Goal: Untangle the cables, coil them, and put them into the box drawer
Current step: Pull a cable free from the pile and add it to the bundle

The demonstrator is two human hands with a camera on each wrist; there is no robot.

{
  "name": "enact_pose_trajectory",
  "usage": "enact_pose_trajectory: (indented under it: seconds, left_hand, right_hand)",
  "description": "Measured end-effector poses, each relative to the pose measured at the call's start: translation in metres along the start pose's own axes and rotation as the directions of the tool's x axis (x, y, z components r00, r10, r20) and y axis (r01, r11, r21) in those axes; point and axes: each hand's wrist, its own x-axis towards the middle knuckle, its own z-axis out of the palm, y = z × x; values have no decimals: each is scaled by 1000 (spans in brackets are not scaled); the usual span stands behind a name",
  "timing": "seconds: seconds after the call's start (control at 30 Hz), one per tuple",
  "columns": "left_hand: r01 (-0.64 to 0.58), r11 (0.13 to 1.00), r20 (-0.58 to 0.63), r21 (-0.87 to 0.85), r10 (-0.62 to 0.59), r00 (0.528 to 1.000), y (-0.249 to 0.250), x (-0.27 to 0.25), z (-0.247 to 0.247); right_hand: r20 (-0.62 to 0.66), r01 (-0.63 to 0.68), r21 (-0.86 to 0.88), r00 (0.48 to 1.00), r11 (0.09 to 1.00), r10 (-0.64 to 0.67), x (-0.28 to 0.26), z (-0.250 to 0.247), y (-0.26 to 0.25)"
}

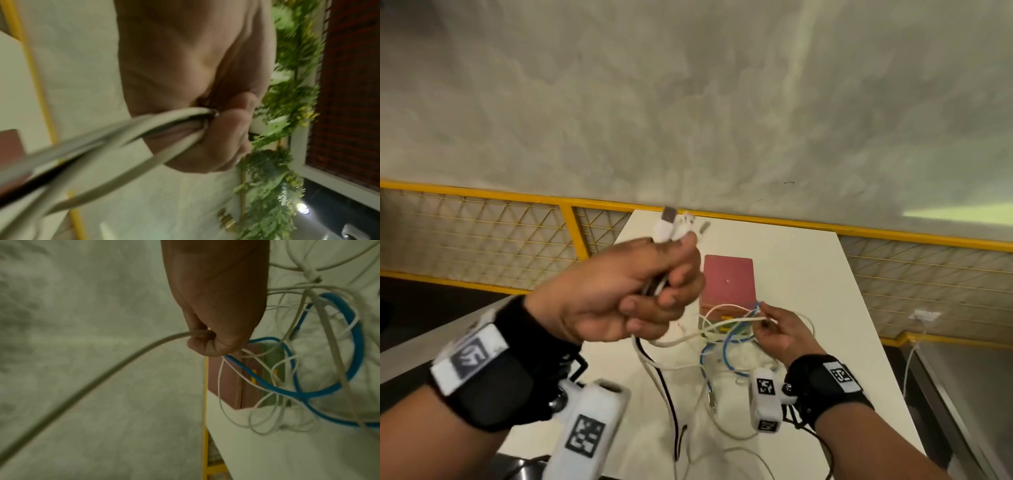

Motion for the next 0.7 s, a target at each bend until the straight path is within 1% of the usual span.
enact_pose_trajectory:
  seconds: [0.03,0.07,0.1,0.13,0.17,0.2,0.23,0.27,0.3,0.33,0.37,0.4,0.47,0.5,0.53,0.57,0.6,0.67,0.7]
  left_hand:
    - [-22,999,17,30,21,1000,8,-7,0]
    - [-47,993,-21,111,49,999,13,-10,1]
    - [-73,969,-116,237,103,988,13,-8,0]
    - [-70,923,-233,379,169,958,8,0,-3]
    - [-35,864,-350,502,240,905,-1,12,-6]
    - [12,810,-442,586,307,843,-12,27,-11]
    - [57,765,-495,641,355,793,-26,41,-15]
    - [95,726,-518,681,386,763,-42,55,-22]
    - [115,706,-526,699,399,751,-57,66,-29]
    - [118,712,-538,692,400,742,-73,76,-35]
    - [110,738,-556,666,393,732,-86,84,-40]
    - [93,784,-587,614,375,717,-97,90,-44]
    - [26,910,-669,413,284,687,-111,96,-49]
    - [-15,961,-701,278,213,681,-113,96,-52]
    - [-33,988,-719,152,134,682,-115,95,-55]
    - [-9,997,-722,77,62,689,-115,93,-58]
    - [53,997,-714,64,9,700,-118,91,-61]
    - [223,959,-693,177,-40,720,-124,88,-62]
    - [279,932,-678,231,-51,733,-129,88,-62]
  right_hand:
    - [-27,10,-8,1000,1000,-10,3,-7,-1]
    - [-49,8,-5,999,1000,-8,7,-12,-1]
    - [-62,-5,17,998,1000,6,7,-14,1]
    - [-60,-7,9,998,1000,8,7,-14,4]
    - [-42,-12,-10,999,1000,11,4,-11,10]
    - [-12,-12,-44,1000,999,11,0,-7,16]
    - [40,-13,-93,999,996,17,-9,-1,23]
    - [93,-9,-164,995,986,24,-16,4,31]
    - [146,-1,-240,989,971,37,-25,9,38]
    - [186,10,-298,981,954,47,-31,12,44]
    - [212,18,-335,976,942,57,-37,14,48]
    - [233,31,-357,971,933,56,-40,14,50]
    - [274,63,-383,961,922,48,-44,14,52]
    - [288,76,-397,957,915,45,-44,14,52]
    - [293,91,-429,955,899,43,-44,12,52]
    - [293,95,-459,955,883,50,-43,11,52]
    - [292,93,-481,954,872,60,-42,11,53]
    - [306,92,-509,949,856,80,-42,12,56]
    - [312,98,-529,946,843,86,-44,15,59]
